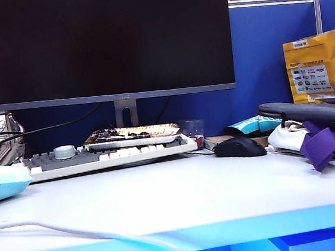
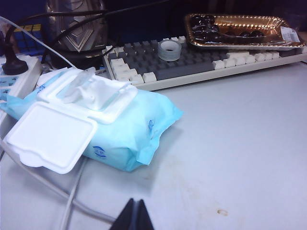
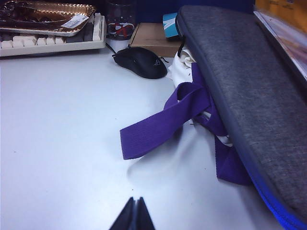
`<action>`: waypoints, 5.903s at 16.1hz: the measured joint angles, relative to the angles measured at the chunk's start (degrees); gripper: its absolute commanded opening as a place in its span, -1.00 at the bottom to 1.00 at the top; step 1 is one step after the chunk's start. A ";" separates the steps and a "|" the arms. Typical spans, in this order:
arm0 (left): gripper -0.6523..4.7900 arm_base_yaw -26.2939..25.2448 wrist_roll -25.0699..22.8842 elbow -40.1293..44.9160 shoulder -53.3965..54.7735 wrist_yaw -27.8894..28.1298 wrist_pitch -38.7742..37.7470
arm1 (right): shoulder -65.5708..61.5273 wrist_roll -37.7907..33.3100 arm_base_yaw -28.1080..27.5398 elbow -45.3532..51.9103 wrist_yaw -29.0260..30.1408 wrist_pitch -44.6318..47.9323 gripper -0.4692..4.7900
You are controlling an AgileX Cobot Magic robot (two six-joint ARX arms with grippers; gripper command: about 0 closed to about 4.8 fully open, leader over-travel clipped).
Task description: Pull out a wet wipe from the sky blue wet wipes packet and place it on the table.
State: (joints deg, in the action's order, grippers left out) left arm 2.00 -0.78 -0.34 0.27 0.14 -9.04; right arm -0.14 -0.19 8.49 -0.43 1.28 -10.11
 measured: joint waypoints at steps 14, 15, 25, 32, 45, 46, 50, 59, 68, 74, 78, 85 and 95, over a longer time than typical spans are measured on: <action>-0.78 0.00 1.60 0.00 0.00 -1.53 1.51 | 0.00 0.00 0.00 0.00 0.02 0.00 -0.82; -0.78 0.00 2.82 0.00 0.00 -2.75 3.48 | 0.00 0.00 0.00 0.00 0.00 0.00 -0.82; -0.78 0.00 8.87 -21.40 11.43 -3.82 6.36 | 0.00 0.00 0.00 0.00 0.00 0.00 -0.82; -0.78 0.00 12.35 -52.72 49.33 -6.34 6.36 | 0.00 0.00 0.00 0.00 0.00 0.00 -0.82; -0.78 0.00 5.46 -65.35 71.69 18.29 -16.20 | 0.00 0.00 0.00 0.00 0.00 0.00 -0.82; -0.78 0.00 5.27 -68.81 73.59 20.83 -15.61 | 0.00 0.00 0.00 0.00 0.00 0.00 -0.82; -0.77 -0.85 0.02 -75.60 81.72 22.49 -19.82 | 0.00 0.00 0.00 0.00 0.00 0.00 -0.82; 0.56 -0.72 -2.01 -75.69 86.38 12.41 -30.93 | 0.00 0.00 0.00 0.00 0.00 0.00 -0.82; 1.00 -0.74 2.84 -75.63 92.89 11.50 -31.26 | -0.02 0.00 0.00 0.00 0.00 0.00 -0.82; 1.00 -0.74 2.97 -75.63 96.17 14.45 -32.13 | 0.00 0.00 0.00 0.00 0.00 0.00 -0.82; 1.00 -2.49 2.95 -75.63 96.98 17.70 -31.93 | 0.00 0.00 0.00 0.00 0.00 0.00 -0.82; 1.00 -2.91 2.95 -75.63 101.00 13.84 -30.45 | 0.00 0.00 0.00 0.00 0.00 0.00 -0.82; -0.78 -2.89 2.97 -75.63 100.89 13.77 -27.61 | 0.00 0.00 0.00 0.00 0.00 0.00 -0.82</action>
State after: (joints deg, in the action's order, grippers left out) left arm -0.89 2.20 -75.96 101.16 13.91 -36.64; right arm -0.14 -0.19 8.49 -0.43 1.28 -10.11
